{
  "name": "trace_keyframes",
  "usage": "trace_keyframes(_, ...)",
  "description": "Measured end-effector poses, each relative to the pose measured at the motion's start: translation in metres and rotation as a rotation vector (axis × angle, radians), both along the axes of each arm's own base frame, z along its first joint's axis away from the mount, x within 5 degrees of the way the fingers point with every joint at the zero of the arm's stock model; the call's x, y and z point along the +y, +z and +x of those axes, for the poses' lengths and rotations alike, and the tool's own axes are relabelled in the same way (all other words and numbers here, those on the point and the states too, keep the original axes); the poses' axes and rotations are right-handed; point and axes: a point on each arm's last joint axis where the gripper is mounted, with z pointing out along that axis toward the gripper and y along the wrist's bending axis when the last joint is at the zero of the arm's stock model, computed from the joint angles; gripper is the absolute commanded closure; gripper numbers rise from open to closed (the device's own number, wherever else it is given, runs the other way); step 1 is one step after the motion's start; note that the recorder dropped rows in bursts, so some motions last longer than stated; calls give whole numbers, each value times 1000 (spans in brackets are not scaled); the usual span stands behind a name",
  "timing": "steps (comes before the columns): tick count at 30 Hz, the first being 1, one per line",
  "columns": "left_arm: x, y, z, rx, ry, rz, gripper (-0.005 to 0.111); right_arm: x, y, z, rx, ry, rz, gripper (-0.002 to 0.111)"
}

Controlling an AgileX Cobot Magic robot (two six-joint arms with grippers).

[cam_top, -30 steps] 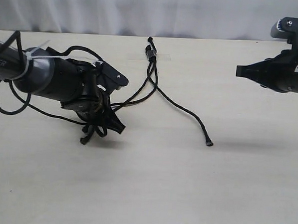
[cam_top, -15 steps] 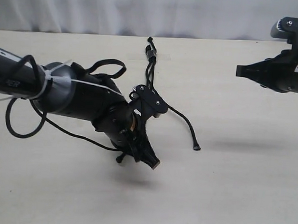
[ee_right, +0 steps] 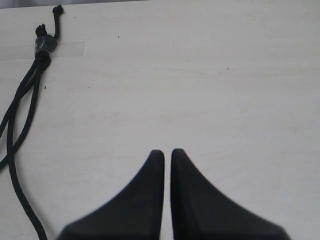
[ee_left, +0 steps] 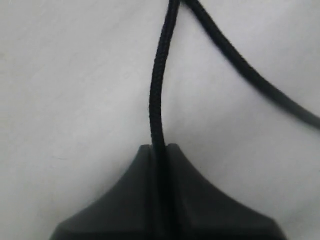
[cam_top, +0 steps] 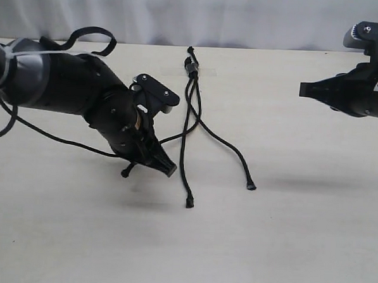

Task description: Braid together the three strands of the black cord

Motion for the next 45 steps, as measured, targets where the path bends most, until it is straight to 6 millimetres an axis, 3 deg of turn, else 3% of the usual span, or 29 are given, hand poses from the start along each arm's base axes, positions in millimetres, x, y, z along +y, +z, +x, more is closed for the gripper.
trace_keyframes(3,1,-12,3,10,2,4,102,0,0,0,0,0,0,104)
trace_keyframes(12,-1,-23,5,13,-2,0,63,0,0,0,0,0,0,104)
trace_keyframes(19,2,-21,3,29,-22,36,61,0,-1,0,8,0,-1,104)
trace_keyframes(24,3,17,1,-54,-40,4,61,7,-5,-6,91,17,-5,104)
trace_keyframes(29,11,81,-7,-209,-55,-59,67,49,-1,-13,202,153,-36,103)
trace_keyframes(34,41,130,-25,-368,-11,-129,97,101,-2,-21,257,321,-70,80)
trace_keyframes(36,57,138,-32,-416,20,-148,105,120,-7,-22,301,375,-92,70)
trace_keyframes(39,78,140,-42,-452,69,-156,107,149,-19,-22,373,448,-132,63)
trace_keyframes(45,107,134,-44,-482,156,-156,107,195,-53,-21,489,547,-202,62)
